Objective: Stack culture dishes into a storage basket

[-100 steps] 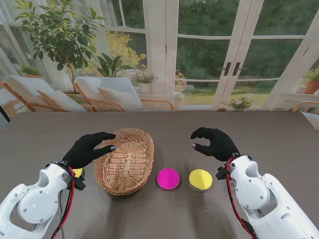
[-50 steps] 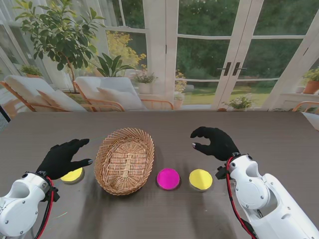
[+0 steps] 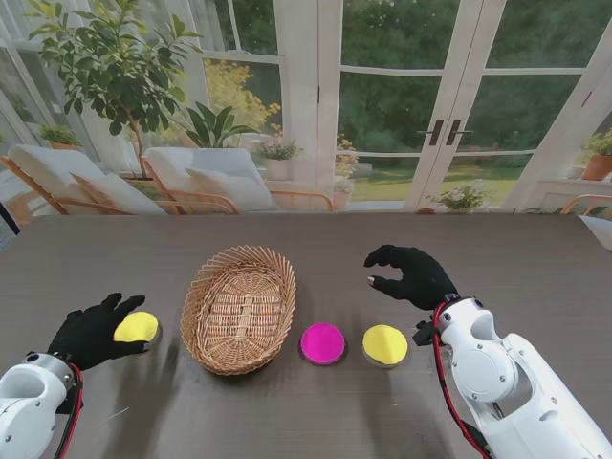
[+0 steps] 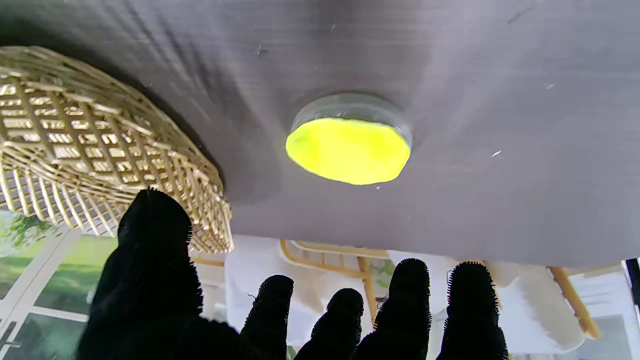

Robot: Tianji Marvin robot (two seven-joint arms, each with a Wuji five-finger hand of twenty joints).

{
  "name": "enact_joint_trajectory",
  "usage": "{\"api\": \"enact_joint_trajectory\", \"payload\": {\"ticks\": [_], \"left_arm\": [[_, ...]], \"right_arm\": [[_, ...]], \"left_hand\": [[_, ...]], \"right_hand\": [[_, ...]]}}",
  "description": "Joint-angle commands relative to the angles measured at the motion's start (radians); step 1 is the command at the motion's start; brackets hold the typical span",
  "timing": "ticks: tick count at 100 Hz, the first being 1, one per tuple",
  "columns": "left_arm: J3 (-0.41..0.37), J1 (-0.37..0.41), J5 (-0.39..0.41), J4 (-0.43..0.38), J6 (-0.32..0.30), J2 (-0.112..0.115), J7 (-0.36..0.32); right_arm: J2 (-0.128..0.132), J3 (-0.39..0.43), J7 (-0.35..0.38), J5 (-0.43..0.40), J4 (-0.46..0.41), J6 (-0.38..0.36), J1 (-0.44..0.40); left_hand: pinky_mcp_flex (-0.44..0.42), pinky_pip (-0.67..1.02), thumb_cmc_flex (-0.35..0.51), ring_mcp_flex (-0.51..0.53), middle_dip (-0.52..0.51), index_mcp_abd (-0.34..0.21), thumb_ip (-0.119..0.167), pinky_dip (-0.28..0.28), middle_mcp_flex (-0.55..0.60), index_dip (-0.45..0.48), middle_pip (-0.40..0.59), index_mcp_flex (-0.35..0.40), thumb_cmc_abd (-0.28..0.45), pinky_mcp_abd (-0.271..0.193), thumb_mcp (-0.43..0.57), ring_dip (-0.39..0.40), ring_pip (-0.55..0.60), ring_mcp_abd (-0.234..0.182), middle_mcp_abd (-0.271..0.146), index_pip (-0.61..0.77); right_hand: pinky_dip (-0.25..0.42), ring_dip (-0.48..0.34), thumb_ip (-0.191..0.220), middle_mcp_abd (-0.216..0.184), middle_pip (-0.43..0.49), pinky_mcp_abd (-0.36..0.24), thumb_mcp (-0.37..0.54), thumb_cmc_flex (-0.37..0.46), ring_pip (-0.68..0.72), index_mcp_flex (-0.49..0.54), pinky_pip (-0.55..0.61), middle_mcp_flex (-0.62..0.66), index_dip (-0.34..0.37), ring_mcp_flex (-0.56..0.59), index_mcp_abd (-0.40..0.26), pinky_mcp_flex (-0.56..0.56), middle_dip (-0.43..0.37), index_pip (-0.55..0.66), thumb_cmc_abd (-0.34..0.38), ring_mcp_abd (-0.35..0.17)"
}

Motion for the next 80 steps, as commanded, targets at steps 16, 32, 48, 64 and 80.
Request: {"api": "enact_joint_trajectory", "payload": {"ticks": [16, 32, 48, 64, 80], "left_arm": [[0.025, -0.003, 0.031, 0.047, 0.015, 0.009, -0.046], [0.046, -0.037, 0.056, 0.085, 0.01, 0.014, -0.044], [0.067, -0.078, 0.081, 0.122, 0.007, 0.019, -0.054], [0.091, -0.118, 0.094, 0.151, 0.008, 0.024, -0.062], [0.114, -0.152, 0.107, 0.182, 0.017, 0.03, -0.083]], "right_arm": [[-0.001, -0.009, 0.022, 0.005, 0.001, 0.004, -0.001], [0.0, -0.011, 0.028, 0.006, 0.002, 0.006, 0.0], [0.0, -0.011, 0.03, 0.008, 0.003, 0.009, 0.001], [0.001, -0.01, 0.035, 0.011, 0.004, 0.01, 0.001], [0.002, -0.01, 0.041, 0.016, 0.005, 0.011, 0.002]], "left_hand": [[-0.033, 0.306, -0.062, 0.016, -0.033, -0.003, 0.022, 0.145, -0.064, -0.004, -0.019, -0.063, -0.032, -0.041, 0.002, 0.161, 0.094, 0.003, 0.04, -0.033], [-0.053, 0.579, -0.091, 0.009, -0.044, 0.003, 0.016, 0.195, -0.077, -0.006, -0.023, -0.076, -0.027, -0.073, -0.003, 0.309, 0.226, -0.013, 0.05, -0.036], [-0.044, 0.733, -0.106, -0.001, -0.046, 0.009, 0.011, 0.22, -0.088, -0.007, -0.025, -0.092, -0.022, -0.089, -0.005, 0.4, 0.346, -0.012, 0.055, -0.042], [-0.038, 0.772, -0.099, -0.003, -0.048, 0.011, 0.012, 0.223, -0.09, -0.008, -0.026, -0.095, -0.025, -0.09, -0.003, 0.412, 0.385, -0.008, 0.064, -0.044], [-0.024, 0.801, -0.087, 0.006, -0.049, 0.015, 0.015, 0.228, -0.094, -0.01, -0.026, -0.102, -0.03, -0.088, -0.001, 0.421, 0.411, -0.005, 0.081, -0.046]], "right_hand": [[0.0, 0.008, -0.004, -0.009, -0.024, -0.004, -0.046, -0.016, -0.002, -0.015, -0.026, -0.029, -0.014, 0.0, -0.022, -0.291, -0.004, -0.012, -0.009, -0.005], [0.001, 0.009, -0.003, -0.008, -0.024, -0.005, -0.046, -0.015, -0.001, -0.013, -0.027, -0.03, -0.014, 0.001, -0.021, -0.292, -0.004, -0.012, -0.008, -0.005], [0.002, 0.01, -0.003, -0.007, -0.024, -0.005, -0.046, -0.014, -0.001, -0.015, -0.028, -0.03, -0.014, 0.0, -0.02, -0.292, -0.004, -0.013, -0.009, -0.004], [0.003, 0.01, -0.003, -0.008, -0.025, -0.003, -0.046, -0.014, -0.001, -0.015, -0.029, -0.033, -0.013, 0.0, -0.021, -0.292, -0.004, -0.013, -0.01, -0.005], [0.004, 0.011, -0.003, -0.008, -0.025, -0.004, -0.047, -0.014, -0.001, -0.017, -0.029, -0.032, -0.014, 0.0, -0.02, -0.293, -0.004, -0.014, -0.008, -0.003]]}}
